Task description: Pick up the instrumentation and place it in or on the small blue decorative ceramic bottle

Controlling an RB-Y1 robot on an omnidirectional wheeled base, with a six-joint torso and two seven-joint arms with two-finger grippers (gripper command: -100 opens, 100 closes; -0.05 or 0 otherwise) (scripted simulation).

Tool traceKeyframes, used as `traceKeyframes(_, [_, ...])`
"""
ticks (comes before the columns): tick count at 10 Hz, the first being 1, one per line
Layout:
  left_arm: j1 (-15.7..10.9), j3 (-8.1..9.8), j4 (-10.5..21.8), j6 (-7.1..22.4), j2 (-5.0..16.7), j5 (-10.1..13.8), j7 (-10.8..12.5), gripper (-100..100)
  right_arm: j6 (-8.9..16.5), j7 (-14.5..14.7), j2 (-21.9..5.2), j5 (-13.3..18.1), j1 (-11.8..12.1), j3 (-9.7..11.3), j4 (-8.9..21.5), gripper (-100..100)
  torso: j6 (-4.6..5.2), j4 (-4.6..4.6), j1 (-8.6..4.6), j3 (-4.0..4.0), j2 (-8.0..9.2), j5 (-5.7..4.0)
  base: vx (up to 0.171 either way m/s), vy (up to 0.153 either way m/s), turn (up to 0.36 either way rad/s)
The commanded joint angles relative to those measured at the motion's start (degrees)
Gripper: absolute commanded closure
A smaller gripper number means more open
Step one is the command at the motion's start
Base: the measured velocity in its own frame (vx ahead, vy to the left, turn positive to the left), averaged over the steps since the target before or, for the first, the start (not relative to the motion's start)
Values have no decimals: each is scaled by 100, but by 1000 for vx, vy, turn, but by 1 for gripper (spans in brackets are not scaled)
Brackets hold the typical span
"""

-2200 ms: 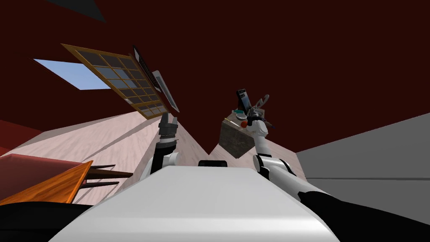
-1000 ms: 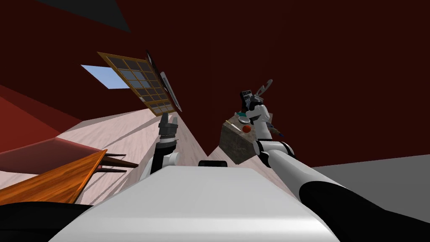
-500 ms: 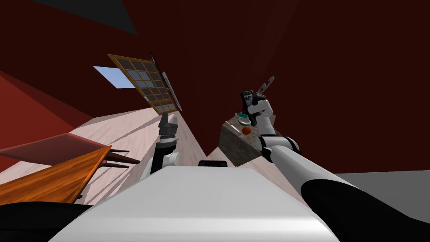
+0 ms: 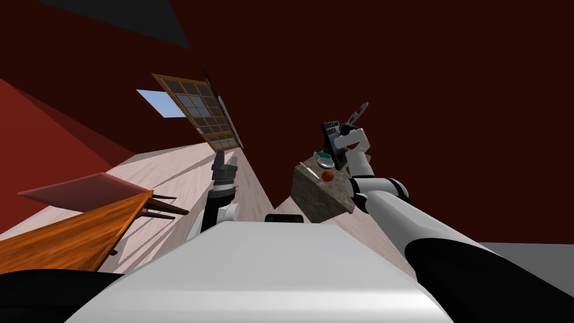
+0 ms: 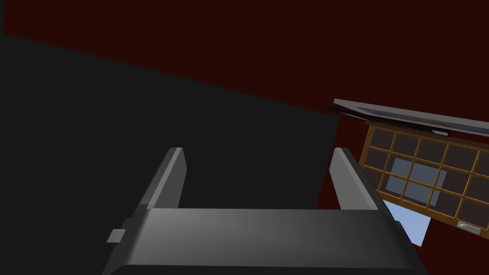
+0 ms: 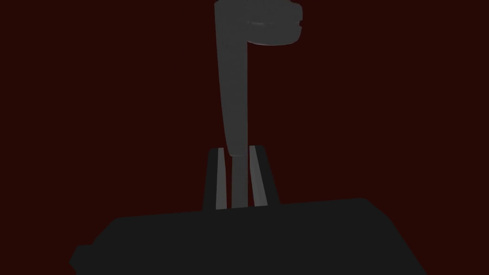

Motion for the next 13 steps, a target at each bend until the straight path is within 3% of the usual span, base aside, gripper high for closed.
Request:
traceKeyframes(1, [0,0,0,0,0,0,0,0,250,250,-211,-286,-113,77,182,100,0,0,0,0,0,0,0,-99,77])
traceKeyframes(2, [0,0,0,0,0,0,0,0,250,250,-211,-391,-113,77,182,100,2,1,-7,2,3,0,-3,-90,44])
traceKeyframes(5, [0,0,0,0,0,0,0,0,666,631,-567,-909,-257,202,525,100,9,2,-5,4,6,0,-5,-86,61])
traceKeyframes(6, [0,0,0,0,0,0,0,0,666,631,-567,-959,-257,202,525,100,9,2,-5,4,6,1,-7,-75,37])
traceKeyframes(8, [0,0,0,0,0,0,0,0,1056,981,-918,-1397,-330,317,867,100,13,6,-3,9,13,4,-17,-109,75])
traceKeyframes(9, [0,0,0,0,0,0,0,0,1072,981,-918,-1485,-330,317,867,100,16,3,-21,8,13,-2,-10,-111,44])
traceKeyframes(11, [0,0,0,0,0,0,0,0,1459,1296,-1253,-1861,-344,421,1198,100,21,4,-10,10,17,0,-30,-88,69])
traceKeyframes(12, [0,0,0,0,0,0,0,0,1459,1296,-1253,-1964,-344,421,1198,100,24,5,-13,12,20,0,-30,-76,13])
traceKeyframes(13, [0,0,0,0,0,0,0,0,1641,1439,-1409,-2163,-334,469,1355,100,22,4,-5,12,21,0,-43,-58,45])
